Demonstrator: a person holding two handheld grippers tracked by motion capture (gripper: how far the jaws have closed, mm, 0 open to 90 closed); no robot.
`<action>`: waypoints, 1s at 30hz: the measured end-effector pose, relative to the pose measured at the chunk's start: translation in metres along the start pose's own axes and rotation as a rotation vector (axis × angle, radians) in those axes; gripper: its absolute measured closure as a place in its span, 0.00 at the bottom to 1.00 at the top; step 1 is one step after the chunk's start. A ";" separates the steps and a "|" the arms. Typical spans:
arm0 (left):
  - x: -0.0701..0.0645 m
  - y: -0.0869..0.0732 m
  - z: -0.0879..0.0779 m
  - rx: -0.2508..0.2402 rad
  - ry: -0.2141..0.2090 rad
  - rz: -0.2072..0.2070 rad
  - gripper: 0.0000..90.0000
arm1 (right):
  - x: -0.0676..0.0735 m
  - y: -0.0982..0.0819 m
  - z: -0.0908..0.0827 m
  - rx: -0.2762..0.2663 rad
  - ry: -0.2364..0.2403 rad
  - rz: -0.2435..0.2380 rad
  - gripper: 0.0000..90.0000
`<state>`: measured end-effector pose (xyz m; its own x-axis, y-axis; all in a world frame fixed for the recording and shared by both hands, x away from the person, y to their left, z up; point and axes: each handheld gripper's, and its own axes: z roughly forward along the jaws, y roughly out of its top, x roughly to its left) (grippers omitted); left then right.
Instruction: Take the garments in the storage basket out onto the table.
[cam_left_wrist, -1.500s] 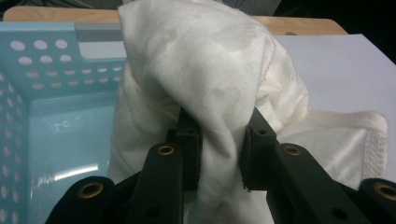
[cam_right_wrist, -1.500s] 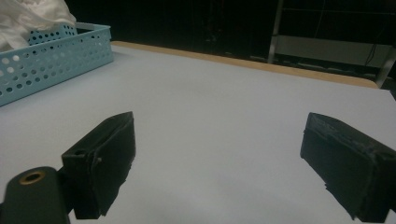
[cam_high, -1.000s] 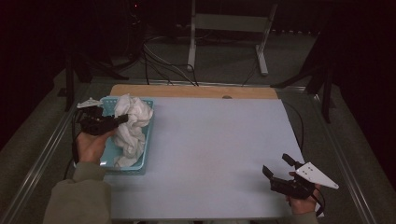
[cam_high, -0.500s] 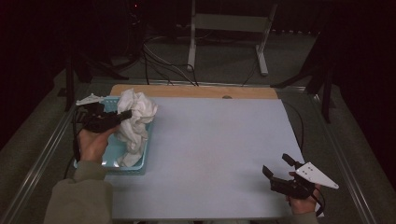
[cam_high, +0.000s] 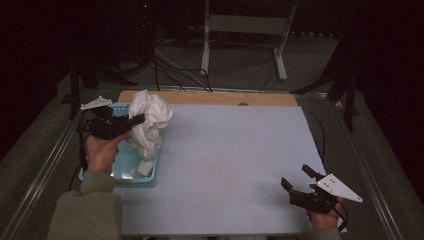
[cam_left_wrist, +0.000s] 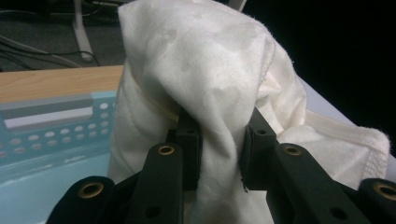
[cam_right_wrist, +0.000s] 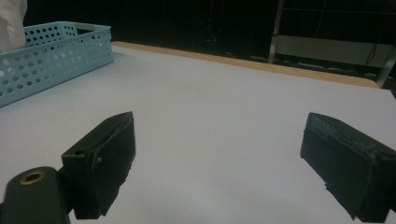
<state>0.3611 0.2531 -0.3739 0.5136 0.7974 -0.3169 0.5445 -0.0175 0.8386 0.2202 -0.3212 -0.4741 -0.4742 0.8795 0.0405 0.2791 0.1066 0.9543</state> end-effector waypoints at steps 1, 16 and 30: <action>-0.001 0.001 0.000 -0.003 -0.003 0.000 0.83 | 0.000 0.000 0.000 0.000 0.000 0.000 0.12; -0.015 0.009 0.005 -0.025 -0.051 0.009 0.83 | 0.000 0.000 0.000 0.001 0.003 0.000 0.12; -0.028 0.016 0.012 -0.040 -0.089 0.019 0.83 | 0.000 0.000 0.000 0.000 0.003 0.000 0.12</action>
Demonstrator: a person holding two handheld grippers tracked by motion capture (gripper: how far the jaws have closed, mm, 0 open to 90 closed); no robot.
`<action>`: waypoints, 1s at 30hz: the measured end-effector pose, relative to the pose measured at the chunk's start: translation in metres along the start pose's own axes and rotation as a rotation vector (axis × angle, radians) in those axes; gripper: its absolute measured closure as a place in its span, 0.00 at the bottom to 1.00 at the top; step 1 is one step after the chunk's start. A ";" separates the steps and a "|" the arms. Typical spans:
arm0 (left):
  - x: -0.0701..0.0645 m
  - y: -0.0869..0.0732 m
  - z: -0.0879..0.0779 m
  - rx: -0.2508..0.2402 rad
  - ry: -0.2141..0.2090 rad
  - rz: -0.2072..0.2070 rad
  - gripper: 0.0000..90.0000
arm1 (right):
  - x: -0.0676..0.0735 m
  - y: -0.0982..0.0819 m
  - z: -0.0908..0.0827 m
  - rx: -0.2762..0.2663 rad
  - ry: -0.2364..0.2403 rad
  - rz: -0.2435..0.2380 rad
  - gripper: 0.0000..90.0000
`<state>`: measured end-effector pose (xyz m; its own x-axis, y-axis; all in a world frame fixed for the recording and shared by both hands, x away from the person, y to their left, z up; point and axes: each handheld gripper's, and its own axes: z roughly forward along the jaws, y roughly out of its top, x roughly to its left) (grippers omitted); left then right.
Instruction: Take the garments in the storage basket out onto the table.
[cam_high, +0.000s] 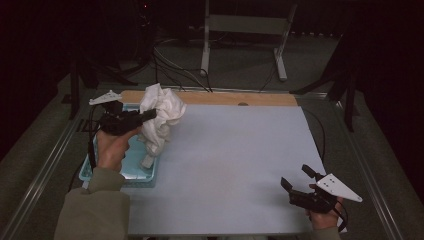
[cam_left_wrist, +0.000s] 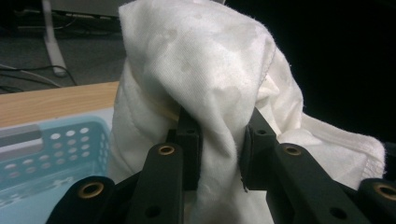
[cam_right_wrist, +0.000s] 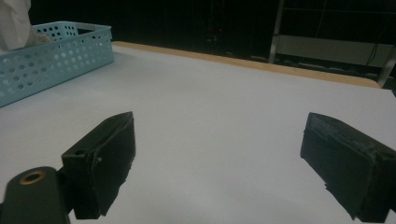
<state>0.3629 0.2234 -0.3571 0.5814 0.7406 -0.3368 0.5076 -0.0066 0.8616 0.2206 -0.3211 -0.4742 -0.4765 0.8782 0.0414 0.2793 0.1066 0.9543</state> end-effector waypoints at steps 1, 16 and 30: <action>-0.001 0.000 0.001 -0.002 -0.004 0.000 0.83 | 0.000 0.000 0.000 0.000 -0.001 0.000 0.12; -0.019 0.007 0.020 0.009 -0.047 0.025 0.83 | -0.001 0.000 -0.001 -0.003 0.002 0.003 0.12; -0.031 0.011 0.035 0.009 -0.089 0.027 0.83 | -0.001 0.000 -0.001 -0.004 0.003 0.003 0.12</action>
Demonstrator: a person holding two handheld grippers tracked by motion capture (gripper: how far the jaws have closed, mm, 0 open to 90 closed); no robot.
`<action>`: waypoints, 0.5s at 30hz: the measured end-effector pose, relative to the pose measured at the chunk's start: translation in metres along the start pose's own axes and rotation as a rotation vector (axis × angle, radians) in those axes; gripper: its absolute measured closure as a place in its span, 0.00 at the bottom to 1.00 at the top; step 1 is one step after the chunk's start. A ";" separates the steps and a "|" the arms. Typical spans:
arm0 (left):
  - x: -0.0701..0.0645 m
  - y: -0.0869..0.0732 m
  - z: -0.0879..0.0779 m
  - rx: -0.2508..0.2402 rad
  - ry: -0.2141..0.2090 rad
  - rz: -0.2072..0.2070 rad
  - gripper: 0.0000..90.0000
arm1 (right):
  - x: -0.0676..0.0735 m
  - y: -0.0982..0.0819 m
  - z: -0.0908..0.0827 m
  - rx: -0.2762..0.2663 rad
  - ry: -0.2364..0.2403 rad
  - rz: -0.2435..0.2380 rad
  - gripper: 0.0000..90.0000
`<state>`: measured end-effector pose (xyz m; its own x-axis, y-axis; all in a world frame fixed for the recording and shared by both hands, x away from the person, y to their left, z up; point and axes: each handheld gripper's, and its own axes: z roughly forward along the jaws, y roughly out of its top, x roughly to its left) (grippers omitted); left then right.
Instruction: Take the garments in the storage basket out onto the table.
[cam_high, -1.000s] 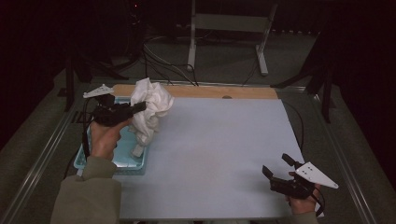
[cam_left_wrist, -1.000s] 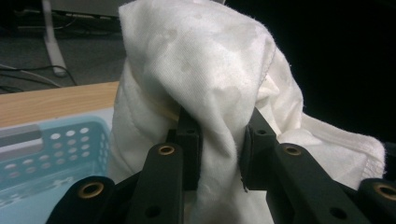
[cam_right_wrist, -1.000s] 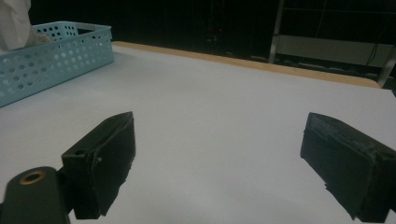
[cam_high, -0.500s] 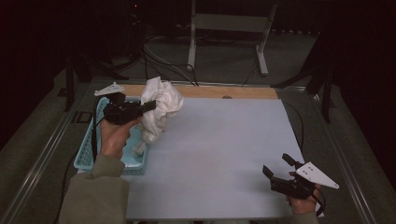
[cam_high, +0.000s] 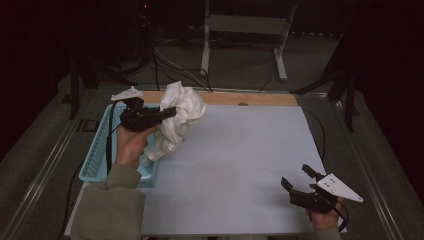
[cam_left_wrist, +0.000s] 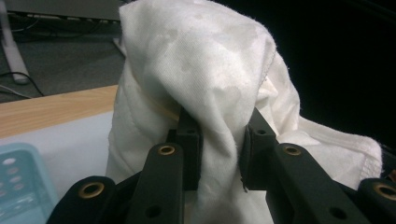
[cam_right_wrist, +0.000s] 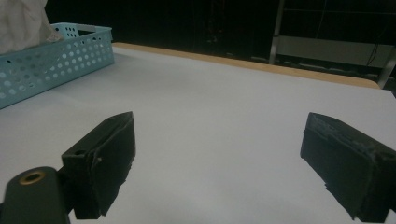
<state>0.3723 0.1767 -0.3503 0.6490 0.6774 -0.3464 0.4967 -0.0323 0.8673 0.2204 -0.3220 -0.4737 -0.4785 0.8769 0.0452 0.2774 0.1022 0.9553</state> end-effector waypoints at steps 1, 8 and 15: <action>-0.001 0.001 0.001 0.001 -0.003 0.001 0.83 | 0.000 0.000 0.000 0.000 0.000 0.000 0.12; -0.010 0.004 0.015 0.009 -0.028 0.012 0.83 | 0.000 0.000 0.000 -0.002 0.000 0.000 0.12; -0.018 0.006 0.028 0.018 -0.052 0.017 0.83 | -0.001 0.000 0.000 -0.003 0.000 0.000 0.12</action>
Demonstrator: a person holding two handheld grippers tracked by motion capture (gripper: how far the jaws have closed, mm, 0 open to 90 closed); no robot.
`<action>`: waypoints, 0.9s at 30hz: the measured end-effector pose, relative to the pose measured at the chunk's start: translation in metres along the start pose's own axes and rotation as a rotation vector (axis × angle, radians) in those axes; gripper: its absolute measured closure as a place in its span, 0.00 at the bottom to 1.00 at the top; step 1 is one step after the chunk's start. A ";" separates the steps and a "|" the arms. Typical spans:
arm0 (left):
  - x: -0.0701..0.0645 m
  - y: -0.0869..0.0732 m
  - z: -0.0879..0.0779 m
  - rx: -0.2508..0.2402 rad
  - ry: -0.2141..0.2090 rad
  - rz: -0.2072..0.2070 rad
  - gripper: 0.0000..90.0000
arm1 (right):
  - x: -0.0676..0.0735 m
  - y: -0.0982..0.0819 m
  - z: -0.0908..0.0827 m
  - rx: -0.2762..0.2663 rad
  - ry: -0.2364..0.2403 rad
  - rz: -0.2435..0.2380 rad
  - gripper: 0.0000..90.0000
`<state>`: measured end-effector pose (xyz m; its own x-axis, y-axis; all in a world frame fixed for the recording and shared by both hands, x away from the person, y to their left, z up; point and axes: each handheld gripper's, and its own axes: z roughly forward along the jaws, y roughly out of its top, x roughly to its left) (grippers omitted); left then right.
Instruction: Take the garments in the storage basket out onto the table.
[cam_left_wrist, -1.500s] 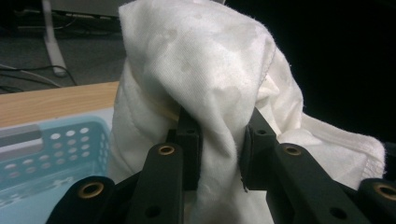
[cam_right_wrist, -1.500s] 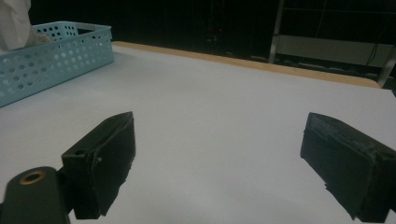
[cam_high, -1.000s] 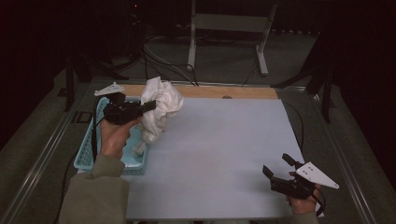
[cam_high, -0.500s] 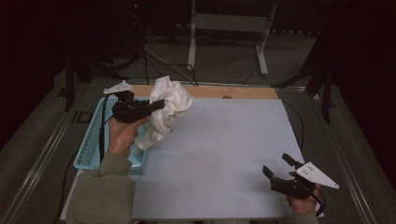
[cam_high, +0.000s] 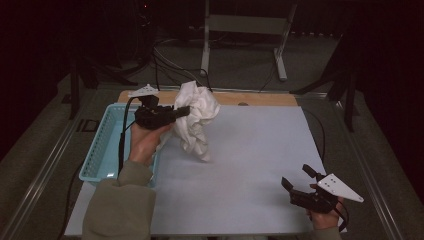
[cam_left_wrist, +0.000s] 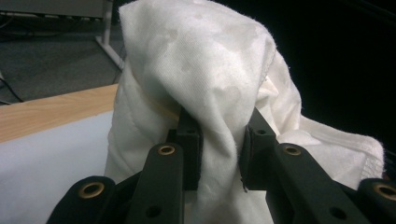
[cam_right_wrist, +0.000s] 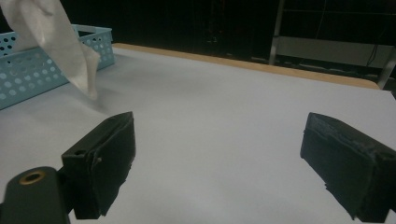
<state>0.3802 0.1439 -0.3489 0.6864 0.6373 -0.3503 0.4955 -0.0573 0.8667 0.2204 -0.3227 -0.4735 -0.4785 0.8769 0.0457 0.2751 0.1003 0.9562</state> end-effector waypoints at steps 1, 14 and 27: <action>0.000 0.000 0.000 0.000 0.000 0.000 0.83 | 0.000 0.000 0.000 0.000 0.000 0.000 0.12; -0.011 0.004 0.022 0.015 -0.026 0.011 0.83 | -0.001 0.000 0.000 0.000 0.000 0.001 0.12; -0.024 0.007 0.042 0.027 -0.063 0.027 0.83 | -0.002 0.000 -0.001 -0.003 0.000 0.003 0.12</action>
<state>0.3896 0.0958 -0.3490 0.7314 0.5856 -0.3495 0.4903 -0.0953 0.8663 0.2206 -0.3245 -0.4730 -0.4776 0.8773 0.0482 0.2738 0.0964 0.9569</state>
